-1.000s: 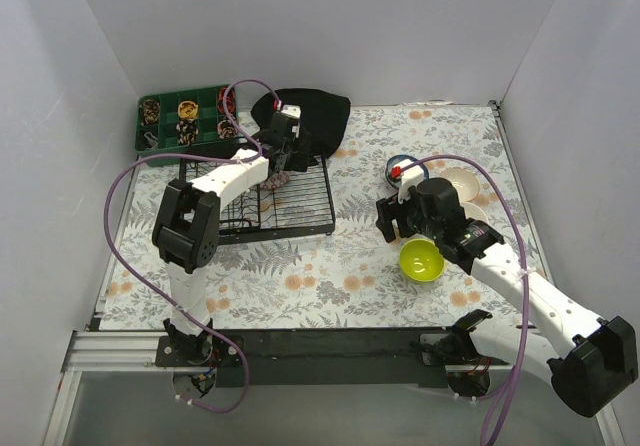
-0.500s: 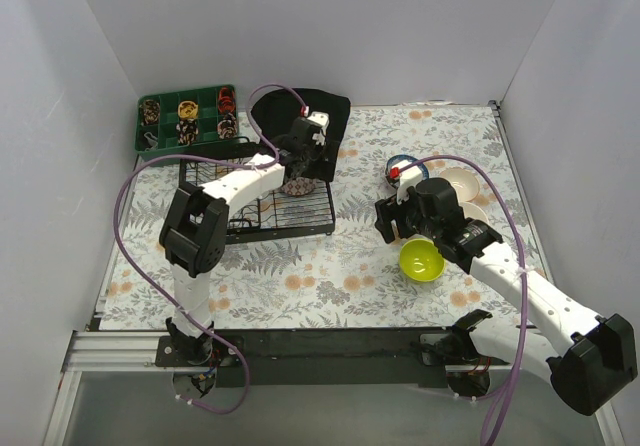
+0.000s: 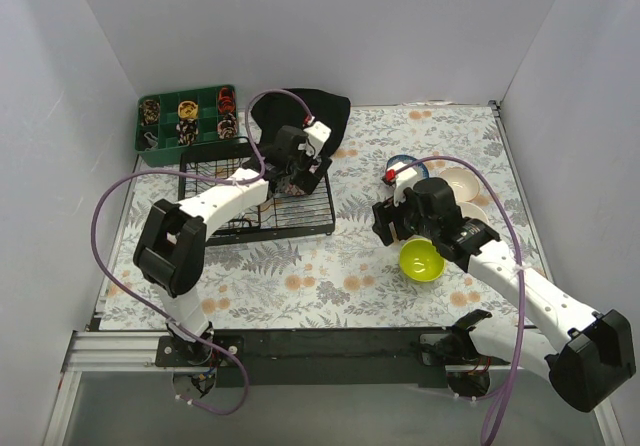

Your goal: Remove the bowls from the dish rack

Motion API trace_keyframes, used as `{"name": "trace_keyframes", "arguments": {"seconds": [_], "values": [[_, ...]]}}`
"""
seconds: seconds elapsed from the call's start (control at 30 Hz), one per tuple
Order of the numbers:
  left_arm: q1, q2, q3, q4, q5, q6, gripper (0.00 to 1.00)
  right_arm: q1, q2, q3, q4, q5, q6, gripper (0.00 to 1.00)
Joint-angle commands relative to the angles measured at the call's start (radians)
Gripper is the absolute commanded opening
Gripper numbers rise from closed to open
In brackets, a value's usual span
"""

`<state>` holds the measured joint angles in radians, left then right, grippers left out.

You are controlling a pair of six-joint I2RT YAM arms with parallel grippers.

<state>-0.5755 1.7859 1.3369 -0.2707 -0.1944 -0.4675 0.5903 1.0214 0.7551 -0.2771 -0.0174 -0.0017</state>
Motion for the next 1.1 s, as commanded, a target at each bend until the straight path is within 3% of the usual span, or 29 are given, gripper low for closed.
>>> {"name": "trace_keyframes", "arguments": {"seconds": [0.0, 0.5, 0.8, 1.07], "values": [[-0.009, -0.066, -0.045, 0.067, -0.004, 0.181, 0.98, -0.001, 0.008, 0.001, 0.036, -0.029, -0.023, 0.79], [-0.026, 0.053, -0.061, 0.079, -0.03, 0.161, 0.98, 0.0, 0.023, -0.008, 0.038, -0.03, -0.027, 0.79], [-0.024, 0.122, -0.032, 0.197, -0.224, 0.17, 0.93, -0.001, 0.037, -0.013, 0.036, -0.038, -0.029, 0.79], [-0.026, 0.144, -0.001, 0.265, -0.28, 0.176, 0.91, 0.0, 0.042, -0.014, 0.036, -0.046, -0.03, 0.79]]}}
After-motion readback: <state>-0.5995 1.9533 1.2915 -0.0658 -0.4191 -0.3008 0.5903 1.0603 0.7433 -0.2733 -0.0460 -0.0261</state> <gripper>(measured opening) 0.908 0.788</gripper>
